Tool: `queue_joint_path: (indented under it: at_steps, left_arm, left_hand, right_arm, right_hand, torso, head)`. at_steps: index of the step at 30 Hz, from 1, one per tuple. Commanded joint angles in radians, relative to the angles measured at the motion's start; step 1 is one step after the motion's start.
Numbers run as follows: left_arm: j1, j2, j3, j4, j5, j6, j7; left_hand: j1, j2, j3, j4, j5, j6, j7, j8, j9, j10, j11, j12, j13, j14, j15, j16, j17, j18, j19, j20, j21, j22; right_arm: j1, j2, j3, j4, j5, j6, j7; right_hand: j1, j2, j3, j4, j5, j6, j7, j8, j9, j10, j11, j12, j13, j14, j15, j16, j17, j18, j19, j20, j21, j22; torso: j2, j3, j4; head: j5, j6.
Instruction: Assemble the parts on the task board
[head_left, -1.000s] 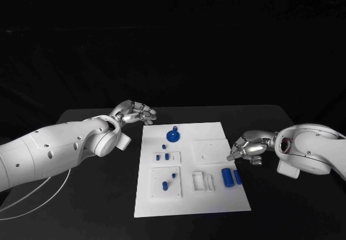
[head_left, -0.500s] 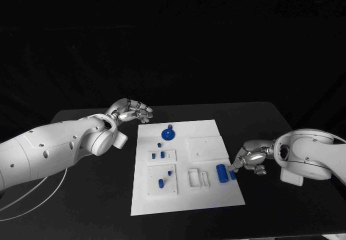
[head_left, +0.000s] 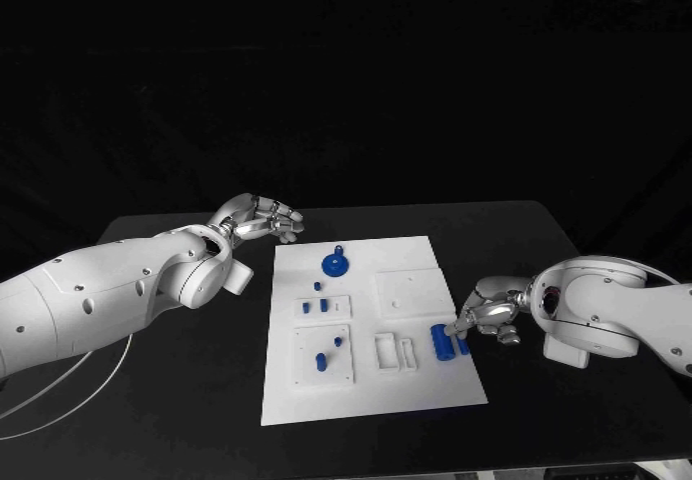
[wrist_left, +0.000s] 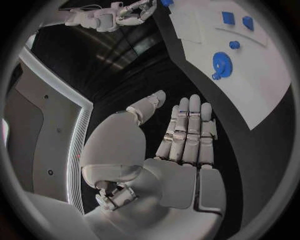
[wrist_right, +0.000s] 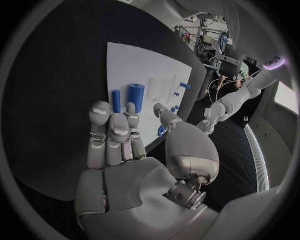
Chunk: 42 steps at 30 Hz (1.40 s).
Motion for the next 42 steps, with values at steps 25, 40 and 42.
queue_joint_path:
  at_steps: [25,40,42]
  left_arm:
    - [0.000,-0.001,0.001,0.002,0.007,0.019,0.008]
    - [0.000,-0.002,0.001,0.002,0.007,0.023,0.005]
    - [0.000,-0.002,0.001,0.002,0.007,0.023,0.005]
  left_hand:
    - [-0.011,-0.002,0.000,0.007,-0.007,-0.010,0.001,0.005,-0.001,-0.005,0.002,0.004,-0.003,0.004,0.002,-0.008,0.004,0.013,0.006,0.001,-0.007,0.002]
    - [-0.011,-0.002,0.000,0.008,-0.007,-0.010,0.000,0.005,-0.001,-0.005,0.002,0.004,-0.003,0.004,0.002,-0.009,0.005,0.013,0.006,0.001,-0.008,0.003]
    - [-0.012,-0.002,0.000,0.008,-0.007,-0.010,0.000,0.005,-0.001,-0.005,0.002,0.004,-0.003,0.004,0.002,-0.009,0.005,0.013,0.006,0.001,-0.008,0.003]
  right_arm:
    - [-0.043,0.099,-0.027,-0.045,-0.083,-0.035,-0.037]
    - [-0.076,0.164,-0.027,-0.063,-0.147,-0.076,-0.049]
    - [-0.076,0.167,-0.027,-0.064,-0.147,-0.077,-0.049]
  right_hand:
    - [-0.012,-0.004,-0.005,0.001,-0.010,0.008,0.004,-0.010,0.002,0.004,0.000,-0.005,0.006,-0.002,-0.006,0.004,0.002,0.061,-0.006,-0.003,0.007,0.017]
    - [-0.029,-0.016,-0.015,0.006,-0.025,0.010,0.004,-0.015,0.004,0.006,0.000,-0.013,0.015,-0.002,-0.005,0.003,0.002,0.061,-0.011,-0.001,0.010,0.016]
    - [-0.031,-0.016,-0.016,0.007,-0.027,0.010,0.004,-0.016,0.005,0.007,0.000,-0.014,0.016,-0.002,-0.005,0.003,0.002,0.061,-0.011,-0.001,0.011,0.016]
  torso:
    - [0.000,-0.0025,0.0000]
    - [0.000,-0.0033,0.0009]
    - [0.000,-0.0035,0.0009]
  head:
    - [0.011,-0.009]
    - [0.015,-0.014]
    - [0.015,-0.014]
